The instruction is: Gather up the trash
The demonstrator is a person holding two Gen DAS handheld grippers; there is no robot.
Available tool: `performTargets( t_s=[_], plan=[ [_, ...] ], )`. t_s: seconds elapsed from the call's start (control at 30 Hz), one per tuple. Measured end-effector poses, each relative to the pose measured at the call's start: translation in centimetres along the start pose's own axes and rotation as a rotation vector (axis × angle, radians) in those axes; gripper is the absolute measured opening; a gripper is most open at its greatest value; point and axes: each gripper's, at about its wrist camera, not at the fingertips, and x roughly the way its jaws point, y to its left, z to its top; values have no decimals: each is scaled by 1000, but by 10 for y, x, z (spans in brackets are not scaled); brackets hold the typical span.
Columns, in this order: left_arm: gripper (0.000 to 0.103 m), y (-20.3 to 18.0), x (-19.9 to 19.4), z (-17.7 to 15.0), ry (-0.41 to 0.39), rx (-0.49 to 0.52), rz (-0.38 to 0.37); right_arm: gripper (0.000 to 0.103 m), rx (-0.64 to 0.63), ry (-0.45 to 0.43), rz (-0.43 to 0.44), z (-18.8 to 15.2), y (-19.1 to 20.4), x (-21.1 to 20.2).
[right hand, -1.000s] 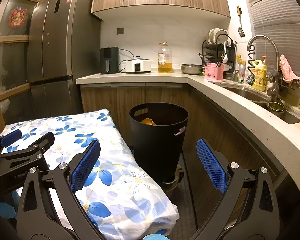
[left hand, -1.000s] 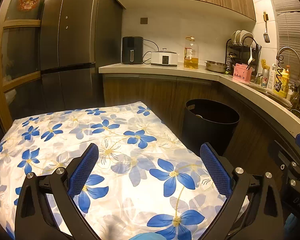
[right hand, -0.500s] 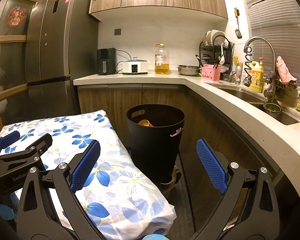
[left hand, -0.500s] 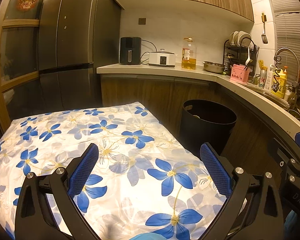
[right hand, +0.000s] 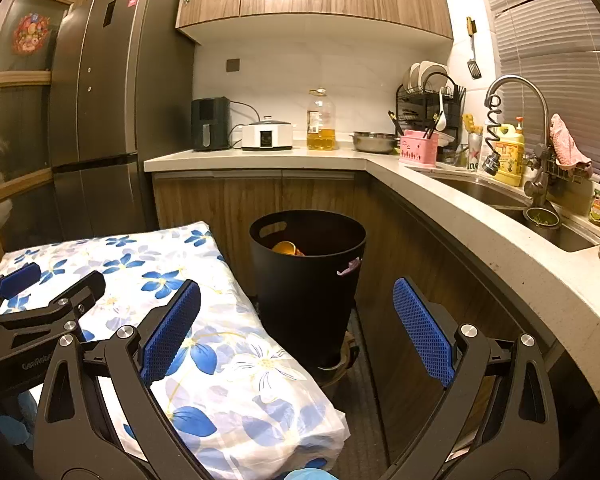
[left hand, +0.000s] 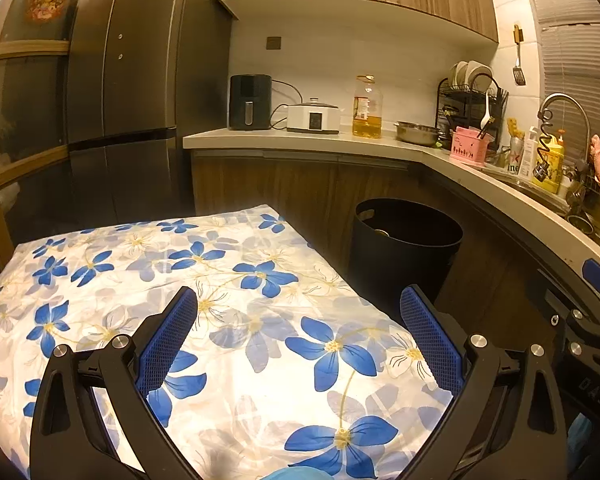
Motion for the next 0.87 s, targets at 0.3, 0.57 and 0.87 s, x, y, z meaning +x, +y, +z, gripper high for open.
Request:
performTargets(
  t_s=[0.3, 0.57, 0.87],
  plan=[
    [83, -6, -1, -2, -4, 43, -29, 96, 2, 0, -6, 1, -1, -1],
    [87, -6, -3, -3, -8, 51, -26, 96, 7, -5, -14, 3, 0, -2],
    [96, -2, -3, -3, -12, 33, -28, 96, 13, -11, -19, 4, 1, -3]
  ],
)
